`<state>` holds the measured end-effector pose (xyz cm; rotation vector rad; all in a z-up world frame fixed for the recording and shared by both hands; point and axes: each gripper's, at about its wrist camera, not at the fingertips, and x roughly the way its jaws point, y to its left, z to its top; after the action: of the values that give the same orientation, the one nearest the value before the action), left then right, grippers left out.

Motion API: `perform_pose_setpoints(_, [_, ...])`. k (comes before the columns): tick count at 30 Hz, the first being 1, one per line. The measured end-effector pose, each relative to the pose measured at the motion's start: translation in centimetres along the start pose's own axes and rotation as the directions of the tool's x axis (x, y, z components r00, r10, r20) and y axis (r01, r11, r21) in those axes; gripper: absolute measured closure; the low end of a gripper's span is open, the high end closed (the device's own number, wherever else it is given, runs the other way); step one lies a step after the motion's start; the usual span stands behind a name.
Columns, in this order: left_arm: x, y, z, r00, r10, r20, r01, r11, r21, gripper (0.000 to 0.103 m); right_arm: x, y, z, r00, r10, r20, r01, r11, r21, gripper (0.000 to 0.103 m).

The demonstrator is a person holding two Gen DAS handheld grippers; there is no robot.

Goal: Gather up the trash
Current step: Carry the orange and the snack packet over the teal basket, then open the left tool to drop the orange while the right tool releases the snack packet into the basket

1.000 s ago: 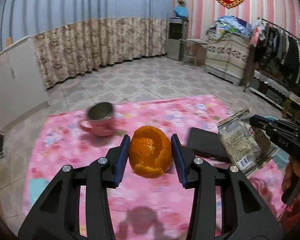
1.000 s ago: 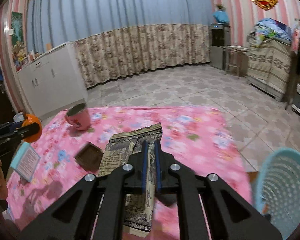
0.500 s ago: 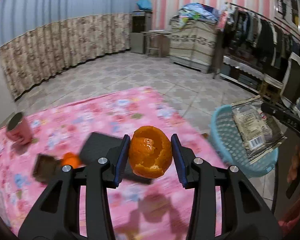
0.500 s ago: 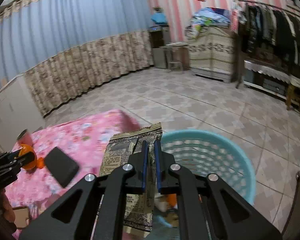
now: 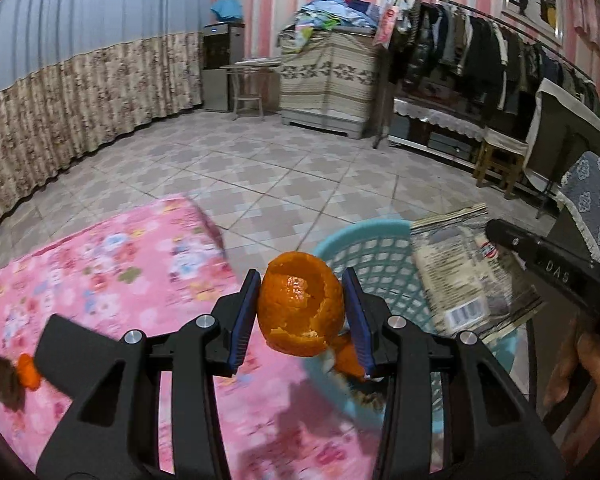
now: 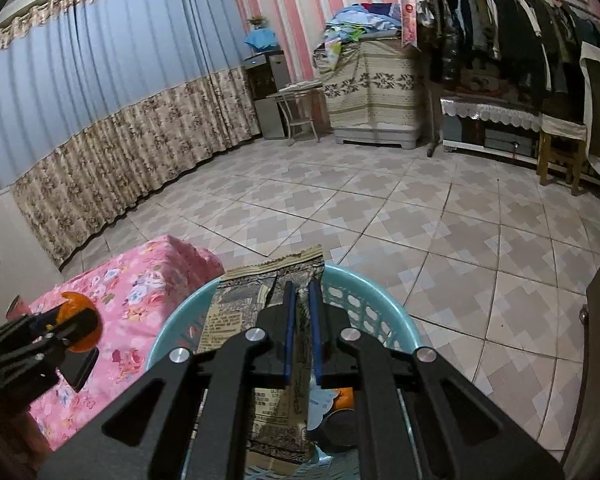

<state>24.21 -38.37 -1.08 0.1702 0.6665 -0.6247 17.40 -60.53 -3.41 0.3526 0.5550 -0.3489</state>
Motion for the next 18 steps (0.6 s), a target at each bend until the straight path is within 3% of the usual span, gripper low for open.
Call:
perform_pose_setpoints(7, [2.5,-1.6,1.2,0.999,-0.037,-0.019,0.037,0.999,-0.008,0.058,0.2,0.0,-0.4,0.999,-0.049,-0.005,0.049,0.998,-0.031,0.095])
perform_pose_setpoints(9, [2.8,-1.5,1.3,0.999,-0.039,-0.022,0.039,0.999,-0.014,0.048,0.4,0.1,-0.6,0.998,-0.061,-0.013,0.06,0.997,-0.039,0.095])
perform_pose_setpoints(11, [2.9,-1.4,1.4,0.999,-0.03,-0.013,0.03,0.999,-0.025,0.032,0.6,0.4,-0.8,0.997,-0.072,-0.021,0.07,0.996,-0.052,0.095])
perform_pose_setpoints(18, [1.6,-0.1,1.3,0.999,0.036,0.018,-0.035,0.999,-0.027,0.018,0.9,0.5,-0.8,0.997,-0.07,-0.04,0.068,0.996,-0.054,0.095])
